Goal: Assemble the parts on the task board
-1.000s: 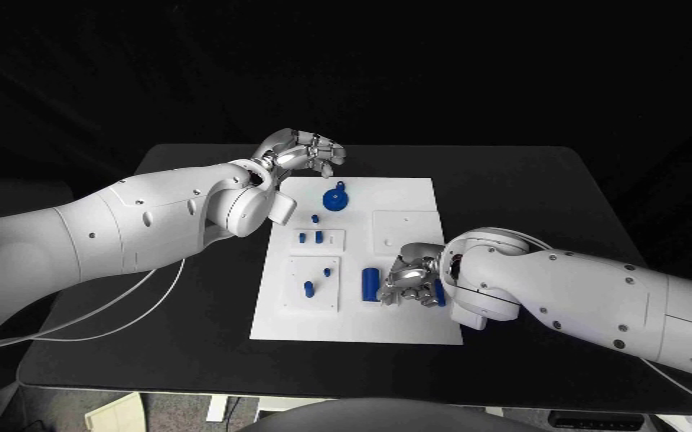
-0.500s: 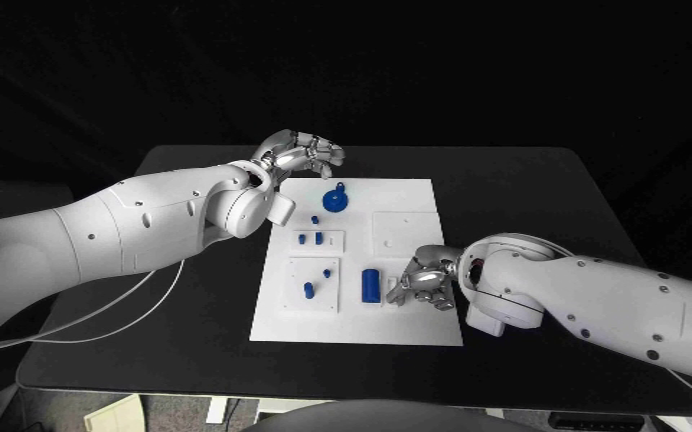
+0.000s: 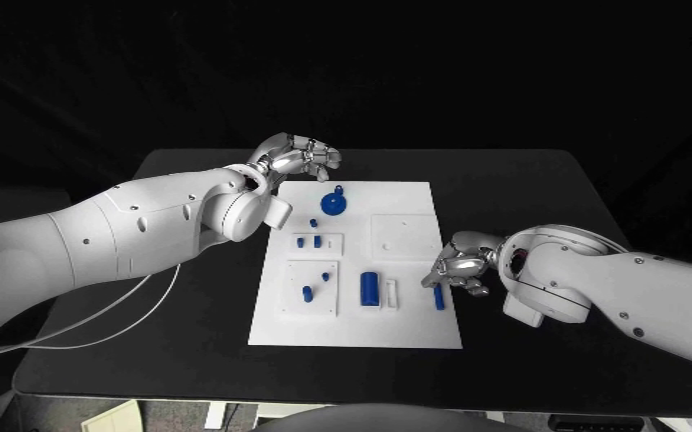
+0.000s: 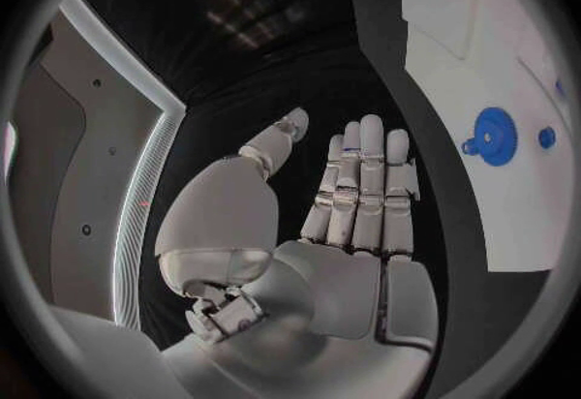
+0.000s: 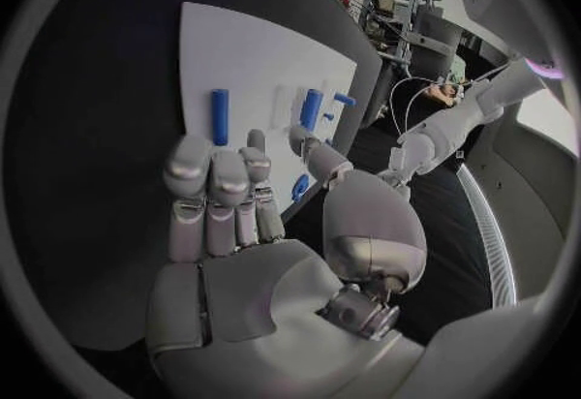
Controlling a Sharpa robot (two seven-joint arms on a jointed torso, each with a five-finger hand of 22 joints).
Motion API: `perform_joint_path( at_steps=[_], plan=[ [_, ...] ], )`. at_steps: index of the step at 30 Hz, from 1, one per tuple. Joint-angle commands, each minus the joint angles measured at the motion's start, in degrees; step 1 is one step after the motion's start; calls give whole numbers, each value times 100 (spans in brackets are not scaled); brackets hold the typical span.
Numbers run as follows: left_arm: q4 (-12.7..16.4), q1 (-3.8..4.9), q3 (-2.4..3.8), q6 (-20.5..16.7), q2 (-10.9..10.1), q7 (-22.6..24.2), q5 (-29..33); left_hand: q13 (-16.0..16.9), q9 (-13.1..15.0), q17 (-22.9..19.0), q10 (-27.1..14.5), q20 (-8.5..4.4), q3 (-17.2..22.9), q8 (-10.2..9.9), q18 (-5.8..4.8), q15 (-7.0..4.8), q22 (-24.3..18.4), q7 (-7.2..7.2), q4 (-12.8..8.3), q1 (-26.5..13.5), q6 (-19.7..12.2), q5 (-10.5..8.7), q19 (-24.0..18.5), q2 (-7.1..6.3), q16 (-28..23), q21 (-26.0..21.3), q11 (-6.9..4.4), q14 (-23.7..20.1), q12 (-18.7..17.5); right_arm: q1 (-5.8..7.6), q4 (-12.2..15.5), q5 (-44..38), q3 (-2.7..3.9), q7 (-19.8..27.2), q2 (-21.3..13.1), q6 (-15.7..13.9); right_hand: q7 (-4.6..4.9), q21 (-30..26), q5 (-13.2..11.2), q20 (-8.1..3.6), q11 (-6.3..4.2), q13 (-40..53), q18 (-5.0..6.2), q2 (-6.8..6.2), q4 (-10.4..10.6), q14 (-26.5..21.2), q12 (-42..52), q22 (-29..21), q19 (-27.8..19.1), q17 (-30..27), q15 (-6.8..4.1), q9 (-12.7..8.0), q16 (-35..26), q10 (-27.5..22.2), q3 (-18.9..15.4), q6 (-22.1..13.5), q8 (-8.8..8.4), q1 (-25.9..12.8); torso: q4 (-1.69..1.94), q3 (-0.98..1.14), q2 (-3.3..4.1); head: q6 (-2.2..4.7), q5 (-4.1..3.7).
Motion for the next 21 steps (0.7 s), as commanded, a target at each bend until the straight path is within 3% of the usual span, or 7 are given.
perform_joint_path(
  at_steps=[1, 4, 9, 21],
  plan=[
    [21, 2, 4, 76, 0, 46, -8, -5, -9, 10, -21, 6, -7, 22, 118, 0, 9, 10, 34, -57, -30, -9, 0, 7, -34, -38, 8, 21, 12, 4, 33, -740, 2, -171, -76, 51, 3, -26, -44, 0, 13, 8, 604, -5, -43, 49, 13, 48, 18, 14, 10, 22, -19, 23, 4, 14, 6, 79, -3, 5, 2, 18, -26],
    [27, 2, 4, 81, -5, 45, -8, -5, -9, 11, -21, 6, -7, 22, 118, 0, 10, 10, 35, -57, -30, -10, 0, 7, -35, -39, 7, 21, 12, 3, 79, -847, 0, -326, -136, 147, -19, -13, -135, 20, 1, 25, 604, -58, 19, 61, 44, 55, 38, 32, -2, 47, 1, 64, 79, 72, 34, 141, 2, 4, 2, 24, -45],
    [35, 1, 3, 87, -13, 39, -8, -5, -9, 12, -19, 6, -7, 23, 118, 0, 11, 10, 36, -58, -29, -10, 1, 8, -36, -40, 7, 22, 13, 1, 162, -994, -3, -512, -193, 170, -68, 1, -144, 28, -54, 496, 604, -126, 156, 63, 866, 59, 63, 24, -46, 103, -14, 625, 164, 212, 103, 162, 0, 4, 4, 27, -75],
    [42, 1, 3, 106, -9, 30, -8, -5, -9, 16, -17, 6, -8, 24, 118, 0, 14, 10, 39, -62, -29, -13, 1, 8, -39, -43, 6, 23, 14, -49, 140, -1261, -32, -748, -134, 172, -111, 1, -157, 27, -96, 653, 604, -225, 437, 70, 1124, 57, 78, 15, -85, 150, -17, 785, 182, 310, 138, -24, 11, -9, 4, 21, -102]
  ],
)
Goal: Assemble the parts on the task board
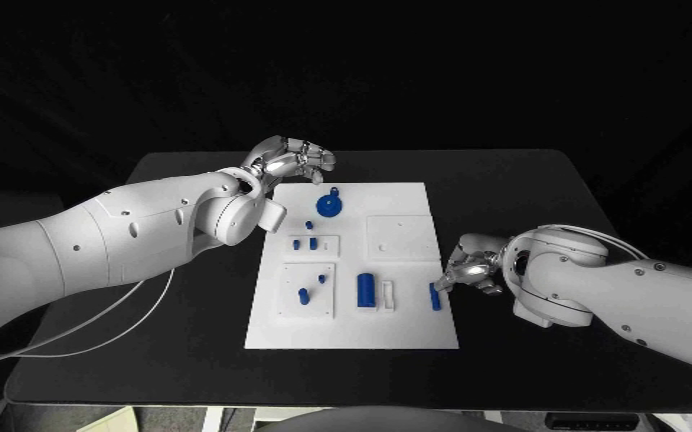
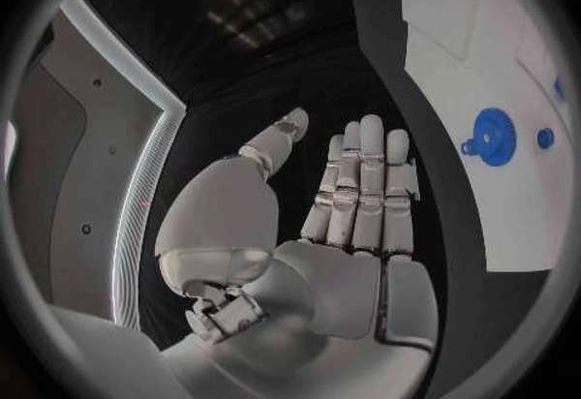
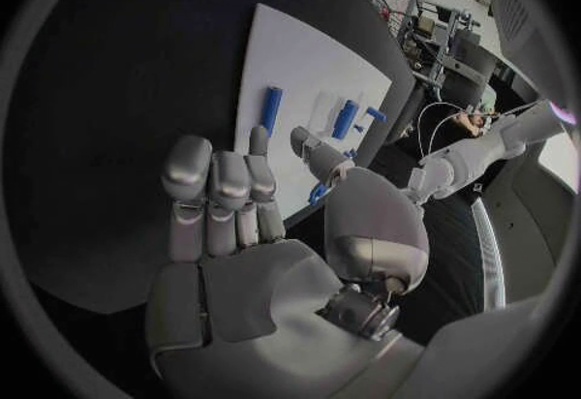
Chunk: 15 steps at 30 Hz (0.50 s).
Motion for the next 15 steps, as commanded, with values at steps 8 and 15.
perform_joint_path(
  at_steps=[8, 15],
  plan=[
    [15, 1, 4, 98, 16, 29, -8, -6, -9, 12, -16, 6, -9, 26, 119, 0, 12, 10, 43, -66, -28, -14, 2, 10, -41, -22, 6, 24, 15, -140, -158, -367, -47, -201, 198, 110, -14, 2, -31, -11, -127, 314, 595, -86, 168, -13, 23, 58, 8, -8, -51, 22, -11, 223, 12, 41, 18, -134, 3, -8, 1, -22, -12],
    [16, 1, 4, 103, 11, 25, -8, -6, -9, 14, -16, 6, -10, 26, 119, 0, 14, 9, 45, -68, -28, -15, 3, 10, -43, -23, 6, 24, 15, -284, -261, -593, -70, -183, 374, 77, -15, 2, -31, -14, -128, 309, 595, -100, 188, -15, 11, 58, 6, -8, -52, 25, -12, 213, 14, 40, 16, -146, 4, 0, 5, -51, 9]
  ],
)
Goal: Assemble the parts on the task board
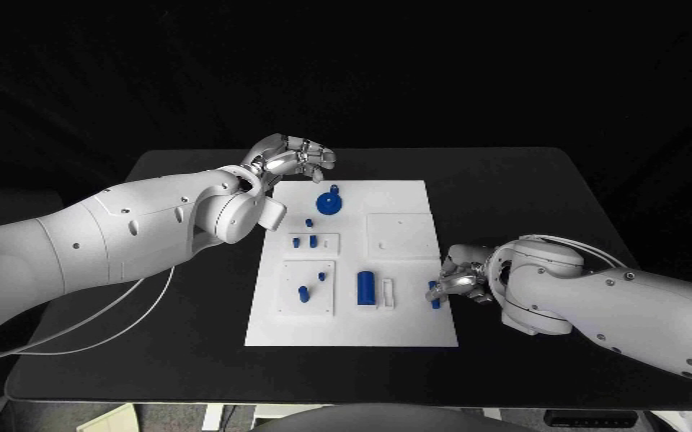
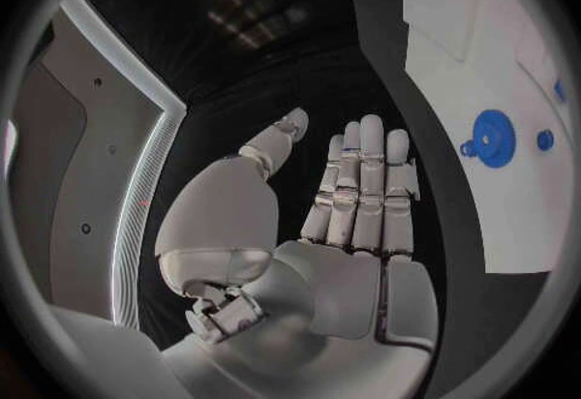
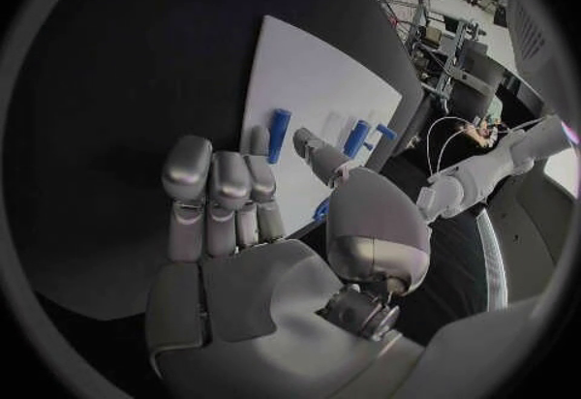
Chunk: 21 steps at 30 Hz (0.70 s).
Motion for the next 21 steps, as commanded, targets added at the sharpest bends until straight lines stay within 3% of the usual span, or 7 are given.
perform_joint_path(
  at_steps=[1, 10, 13, 16, 18, 21],
  plan=[
    [15, 1, 4, 84, 5, 31, -8, -7, -9, 9, -16, 6, 6, 26, 120, 0, 10, 9, 29, -68, -28, -15, 3, 10, -22, -24, 6, 24, 15, -40, -64, -397, -11, -26, 66, 61, 4, 1, -30, -16, -83, 310, 575, -10, 31, -15, 12, 58, 4, -9, -52, -33, -12, 152, -1, 20, -42, -55, -4, 9, 2, -19, 16],
    [12, 1, 4, 92, 7, 28, -8, -7, -10, 11, -15, 6, 6, 26, 120, 0, 12, 9, 30, -69, -29, -15, 3, 11, -24, -26, 5, 24, 15, -149, -152, -1093, -27, -16, 260, 17, -1, 5, -30, -36, -88, 315, 575, -18, -25, -18, 13, 61, 3, -8, -59, -20, -10, 147, 48, 16, -44, 57, -7, 11, 0, -33, 11],
    [13, 1, 4, 95, 9, 27, -8, -7, -10, 12, -15, 6, 6, 26, 120, 0, 13, 9, 31, -69, -30, -16, 3, 11, -25, -26, 5, 24, 15, -186, -163, -1829, -43, -34, 339, -18, -2, 4, -30, -49, -89, 311, 575, -36, -88, -20, 1, 61, 1, -11, -61, -10, -12, 138, 142, 13, -48, 199, -4, 9, 0, -35, 6],
    [12, 1, 4, 96, 10, 25, -8, -7, -10, 13, -15, 6, 7, 26, 120, 0, 13, 9, 31, -69, -30, -16, 3, 12, -26, -27, 5, 24, 15, -229, -174, -2577, -54, -34, 406, -21, 2, 2, -30, -46, -86, 305, 575, -102, -109, -18, -10, 57, 6, -17, -56, 0, -16, 137, 301, 18, -51, 341, -5, 6, 0, -37, 5],
    [12, 1, 4, 99, 10, 22, -8, -7, -10, 13, -15, 6, 6, 26, 120, 1, 14, 10, 31, -69, -31, -16, 3, 12, -26, -27, 5, 24, 15, -238, -197, -2799, -59, -26, 453, 37, 6, 3, -31, -35, -81, 290, 575, -191, -57, -13, -34, 54, 16, -23, -51, 7, -19, 130, 399, 21, -55, 390, -5, 6, 1, -40, 4],
    [11, 1, 4, 101, 10, 18, -8, -7, -10, 14, -15, 6, 6, 26, 120, 1, 15, 10, 32, -70, -31, -16, 3, 12, -28, -28, 5, 23, 15, -243, -198, -2909, -65, -21, 479, 122, 10, 3, -31, -30, -77, 271, 575, -221, -56, -14, -69, 54, 16, -27, -47, 9, -23, 107, 437, 10, -63, 428, 0, 4, 1, -45, -1]
  ],
)
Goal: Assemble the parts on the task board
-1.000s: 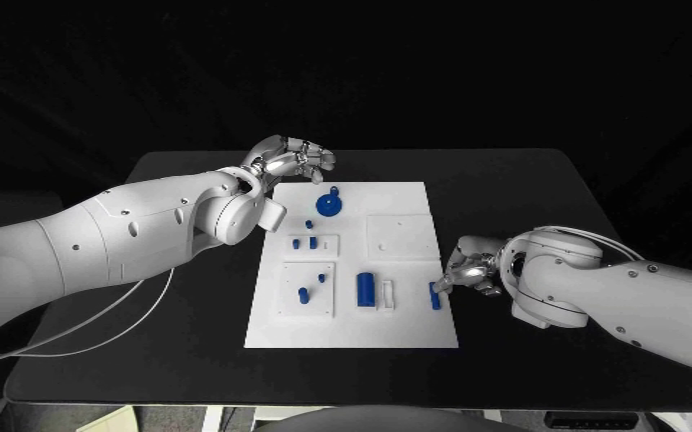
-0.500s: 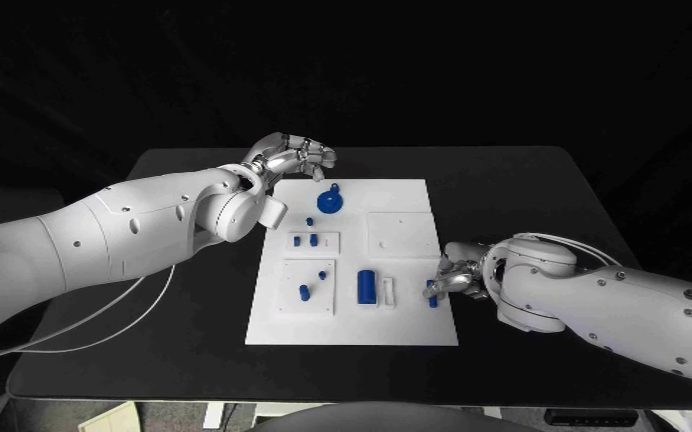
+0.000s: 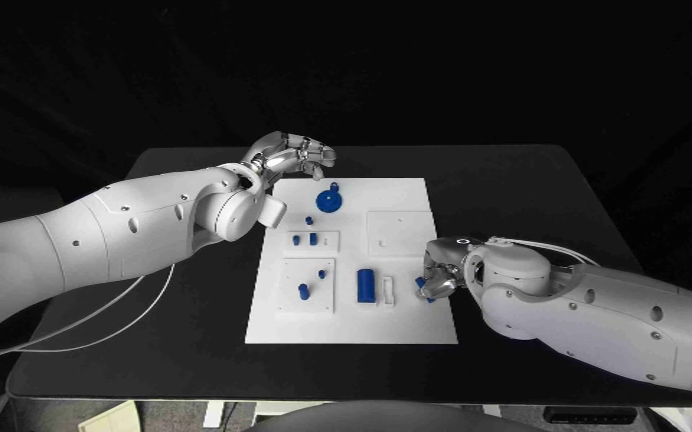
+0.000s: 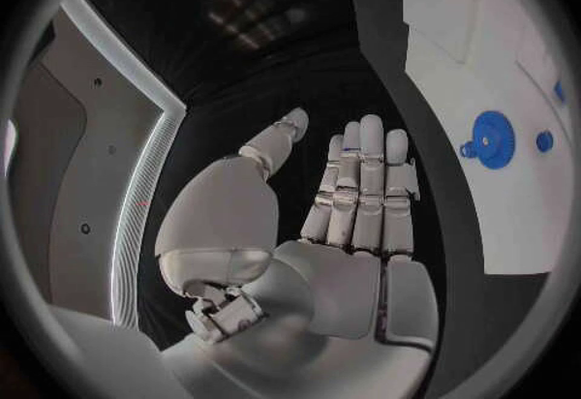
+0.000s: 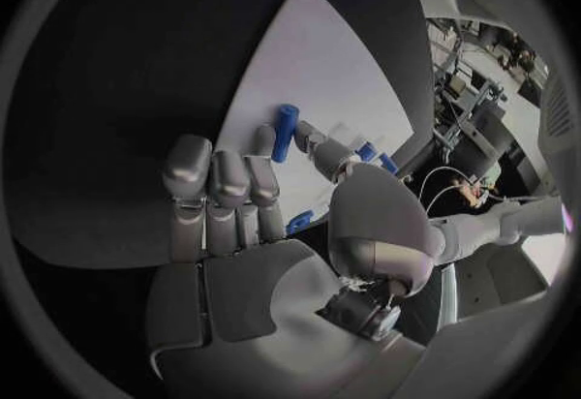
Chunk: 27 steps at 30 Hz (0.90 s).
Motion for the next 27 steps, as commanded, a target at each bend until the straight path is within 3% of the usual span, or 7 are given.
perform_joint_path(
  at_steps=[1, 11, 16, 19, 22, 27],
  plan=[
    [20, 1, 4, 78, 1, 24, -8, -8, -5, 10, -15, 6, 6, 25, 42, 1, 9, 10, 32, -49, -32, -17, 3, -9, -28, -29, 5, 23, 15, -56, -55, -848, -47, -43, 13, 253, 37, 4, -31, -5, 6, 266, 571, -43, -5, 8, -41, 50, 17, -12, -27, -1887, -25, -59, 49, -57, -59, 47, 6, -3, 0, -9, -6],
    [22, 1, 4, 78, -4, 19, -10, -8, -6, 12, -14, 7, 5, 25, 42, 2, 12, 11, 34, -52, -34, -18, 2, -10, -32, -32, 5, 20, 16, -56, -33, -707, -54, 22, 21, 325, 66, -5, -31, 19, 33, 191, 571, -199, 13, 1, -181, 48, -2, -28, -3, -1886, -47, -162, 107, -124, -101, 121, 0, -6, -2, -10, -1],
    [24, 1, 4, 77, -14, 18, -11, -8, -7, 13, -14, 7, 6, 24, 42, 2, 13, 11, 35, -52, -36, -19, 2, -9, -34, -33, 5, 20, 16, -56, -76, -3, -54, 41, 11, 384, 106, -24, -29, 27, 70, 164, 571, -195, 67, -4, -240, 41, -19, -40, 27, -1914, -68, -221, 210, -245, -180, 200, -1, -3, -3, -20, 0],
    [15, 1, 4, 82, -7, 18, -11, -8, -7, 14, -13, 7, 6, 24, 42, 2, 14, 11, 35, -52, -37, -19, 2, -8, -35, -34, 5, 20, 16, -56, -109, 545, -53, 79, -5, 379, 130, -27, 25, 40, 99, 161, 571, 109, 12, -3, -247, 49, -40, -45, 55, -1960, -78, -237, 370, -268, -224, 304, -1, -2, -2, -30, 5],
    [15, 1, 4, 83, -9, 15, -11, -8, -7, 15, -13, 7, 6, 24, 42, 2, 15, 12, 36, -52, -37, -19, 2, -8, -35, -35, 5, 21, 16, -55, -130, 992, -53, 141, -18, 298, 151, -20, 416, 75, 109, 157, 571, 448, -148, -6, -252, 69, -75, -45, 72, -2017, -85, -255, 574, -256, -258, 285, 2, -2, 0, -35, 8],
    [13, 2, 4, 82, -10, 8, -12, -8, -7, 16, -13, 7, 7, 24, 42, 2, 16, 12, 36, -52, -38, -19, 2, -7, -36, -36, 5, 21, 16, -51, -80, 1327, -50, 235, -63, 18, 144, -3, 857, 89, 111, 151, 571, 588, -347, 0, -245, 76, -66, -44, 69, -2067, -90, -252, 752, -202, -264, 167, 1, 1, 0, -25, 21]
  ],
)
